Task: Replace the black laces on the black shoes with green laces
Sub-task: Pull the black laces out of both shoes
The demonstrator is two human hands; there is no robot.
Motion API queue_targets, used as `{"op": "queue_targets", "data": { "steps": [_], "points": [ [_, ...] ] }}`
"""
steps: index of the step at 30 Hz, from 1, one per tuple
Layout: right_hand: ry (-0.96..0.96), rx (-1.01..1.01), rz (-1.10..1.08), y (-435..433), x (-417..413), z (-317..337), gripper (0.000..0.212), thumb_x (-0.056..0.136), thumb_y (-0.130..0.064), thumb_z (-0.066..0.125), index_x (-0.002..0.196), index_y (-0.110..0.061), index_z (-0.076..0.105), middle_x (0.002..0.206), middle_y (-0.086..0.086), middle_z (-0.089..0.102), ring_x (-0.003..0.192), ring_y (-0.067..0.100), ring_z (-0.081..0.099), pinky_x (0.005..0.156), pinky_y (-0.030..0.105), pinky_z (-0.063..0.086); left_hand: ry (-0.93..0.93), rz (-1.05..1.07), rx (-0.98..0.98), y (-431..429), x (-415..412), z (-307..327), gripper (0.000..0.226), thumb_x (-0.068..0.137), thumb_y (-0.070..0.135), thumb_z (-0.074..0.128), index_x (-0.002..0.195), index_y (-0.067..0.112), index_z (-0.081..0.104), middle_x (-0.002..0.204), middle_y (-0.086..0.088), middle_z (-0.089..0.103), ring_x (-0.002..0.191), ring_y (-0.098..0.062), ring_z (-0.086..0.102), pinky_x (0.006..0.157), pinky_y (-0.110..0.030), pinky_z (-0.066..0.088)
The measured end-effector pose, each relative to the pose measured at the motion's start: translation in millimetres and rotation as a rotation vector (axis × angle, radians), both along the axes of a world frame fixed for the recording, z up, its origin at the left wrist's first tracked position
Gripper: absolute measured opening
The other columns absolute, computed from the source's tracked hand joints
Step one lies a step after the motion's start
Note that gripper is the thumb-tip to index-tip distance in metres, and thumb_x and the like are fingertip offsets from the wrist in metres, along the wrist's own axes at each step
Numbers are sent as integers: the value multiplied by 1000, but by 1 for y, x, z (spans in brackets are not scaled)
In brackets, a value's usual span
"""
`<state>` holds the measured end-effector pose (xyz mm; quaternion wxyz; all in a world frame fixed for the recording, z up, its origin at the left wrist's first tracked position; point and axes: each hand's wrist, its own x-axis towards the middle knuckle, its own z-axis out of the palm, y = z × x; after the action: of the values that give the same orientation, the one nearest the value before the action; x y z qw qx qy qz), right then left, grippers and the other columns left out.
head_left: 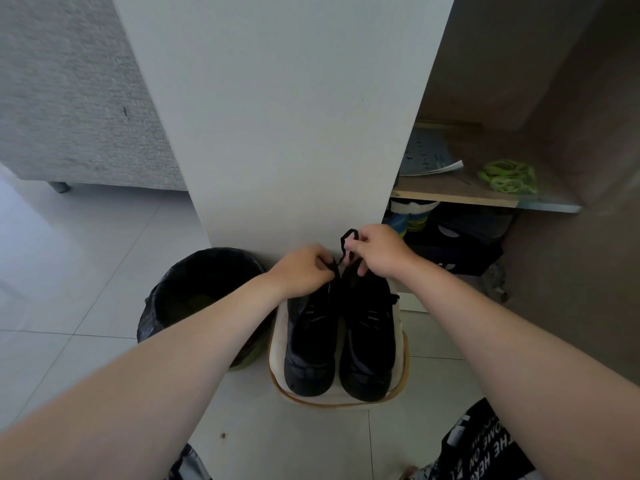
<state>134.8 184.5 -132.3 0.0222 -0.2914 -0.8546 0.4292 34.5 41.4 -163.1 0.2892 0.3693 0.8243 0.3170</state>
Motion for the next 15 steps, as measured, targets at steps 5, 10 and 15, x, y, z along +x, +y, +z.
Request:
{"op": "queue_targets", "data": {
  "steps": [5,10,15],
  "points": [
    [-85,206,-7,-1,-4,-15,18,100,-14,54,104,-2,67,95,11,64,91,29,63,76,32,47,164,122,-136,0,-13,4,13,90,11,54,91,17,66,93,-6,69,78,-21,65,72,-30,52],
    [-162,385,136,-16,-6,-28,32,95,-15,56,126,-19,60,132,6,50,117,27,54,104,39,44,-87,91,-655,-23,-22,-10,19,96,6,52,99,0,70,84,-8,72,71,-18,70,73,-30,60],
    [-239,438,345,-44,-15,-33,17,92,-32,61,97,-25,76,103,-5,73,99,19,66,86,34,55,-6,0,-489,-33,-28,-17,12,93,18,61,97,7,64,85,-7,68,73,-18,68,55,-25,54]
  ]
}}
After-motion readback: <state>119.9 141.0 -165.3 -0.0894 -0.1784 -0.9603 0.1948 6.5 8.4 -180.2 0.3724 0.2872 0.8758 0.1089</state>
